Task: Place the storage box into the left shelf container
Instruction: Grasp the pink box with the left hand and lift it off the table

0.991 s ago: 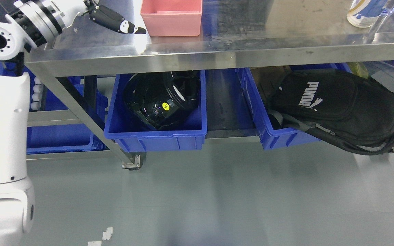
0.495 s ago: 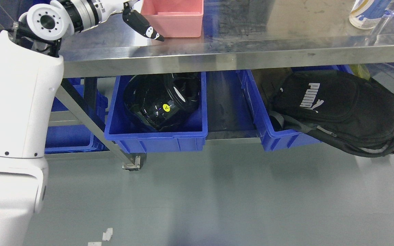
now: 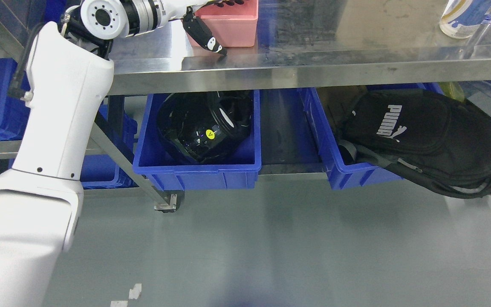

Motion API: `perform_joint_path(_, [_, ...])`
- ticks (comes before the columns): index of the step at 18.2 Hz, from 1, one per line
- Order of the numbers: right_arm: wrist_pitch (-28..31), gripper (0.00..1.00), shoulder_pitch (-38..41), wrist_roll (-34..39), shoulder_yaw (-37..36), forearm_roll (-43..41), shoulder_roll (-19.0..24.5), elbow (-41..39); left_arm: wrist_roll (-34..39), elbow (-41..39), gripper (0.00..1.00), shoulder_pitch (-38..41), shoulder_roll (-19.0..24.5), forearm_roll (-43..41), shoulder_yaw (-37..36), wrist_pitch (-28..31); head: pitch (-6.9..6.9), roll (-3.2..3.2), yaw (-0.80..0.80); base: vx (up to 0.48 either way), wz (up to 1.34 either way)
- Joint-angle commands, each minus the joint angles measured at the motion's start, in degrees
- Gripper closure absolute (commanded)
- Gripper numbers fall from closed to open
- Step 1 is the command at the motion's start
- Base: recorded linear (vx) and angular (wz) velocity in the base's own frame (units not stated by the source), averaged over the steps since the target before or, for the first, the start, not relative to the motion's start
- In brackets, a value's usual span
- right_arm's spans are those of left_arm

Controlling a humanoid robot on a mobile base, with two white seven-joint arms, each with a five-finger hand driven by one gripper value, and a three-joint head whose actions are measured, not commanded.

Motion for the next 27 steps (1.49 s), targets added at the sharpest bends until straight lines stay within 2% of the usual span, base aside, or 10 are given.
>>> perform_joint_path(1, [0.0,0.0,-0.2,0.0,0.0,-1.2,-1.0,-1.0,-4.6,8.9,0.29,-1.1,-4.5,-1.9,-1.7,0.3,0.0,0.0,0.0,0.0,0.0])
perform_joint_path(4, [0.0,0.0,-0.3,0.0,0.0,-1.2,-1.0,-1.0,-6.5,9.0,0.49,-0.7,-4.3,-1.8,1.1,0.2,0.0,0.0,0.0,0.0,0.01])
perform_joint_path(6, [0.0,0.0,-0.2,0.0,0.0,-1.2,-1.0,-1.0,-7.7,8.9,0.69,-0.4,-4.5,-1.4,5.1,-0.4,0.0,0.0,0.0,0.001,0.07])
perform_joint_path(8, [0.0,0.0,-0.3,0.0,0.0,-1.2,-1.0,-1.0,-8.8,8.9,0.94,-0.2,-4.7,-1.4,10.2,-4.1,0.0,0.0,0.0,0.004,0.02])
perform_joint_path(9, [0.0,0.0,-0.3,0.1,0.0,-1.2,-1.0,-1.0,-9.4,8.9,1.0,-0.1,-4.8,-1.4,12.9,-5.8,0.0,0.0,0.0,0.006,0.02])
perform_joint_path(15, [0.0,0.0,-0.2,0.0,0.0,-1.2,-1.0,-1.0,-9.1,6.8,1.0,1.7,-6.3,0.1,31.7,-6.8,0.0,0.0,0.0,0.0,0.01])
perform_joint_path(16, [0.0,0.0,-0.3,0.1,0.0,-1.2,-1.0,-1.0,-9.1,6.4,1.0,2.3,-6.3,2.2,33.1,-6.9,0.0,0.0,0.0,0.0,0.0])
perform_joint_path(18, [0.0,0.0,-0.3,0.0,0.0,-1.2,-1.0,-1.0,-8.8,6.3,1.0,3.2,-6.3,10.5,33.1,-6.7,0.0,0.0,0.0,0.0,0.0])
perform_joint_path(21, [0.0,0.0,-0.3,0.0,0.0,-1.2,-1.0,-1.0,-7.1,5.6,1.0,4.2,-6.3,16.3,33.3,-6.6,0.0,0.0,0.0,0.0,0.0])
perform_joint_path(27, [0.0,0.0,-0.3,0.1,0.0,-1.2,-1.0,-1.0,-5.9,2.0,1.0,4.9,-6.3,35.1,32.4,-6.9,0.0,0.0,0.0,-0.001,-0.01])
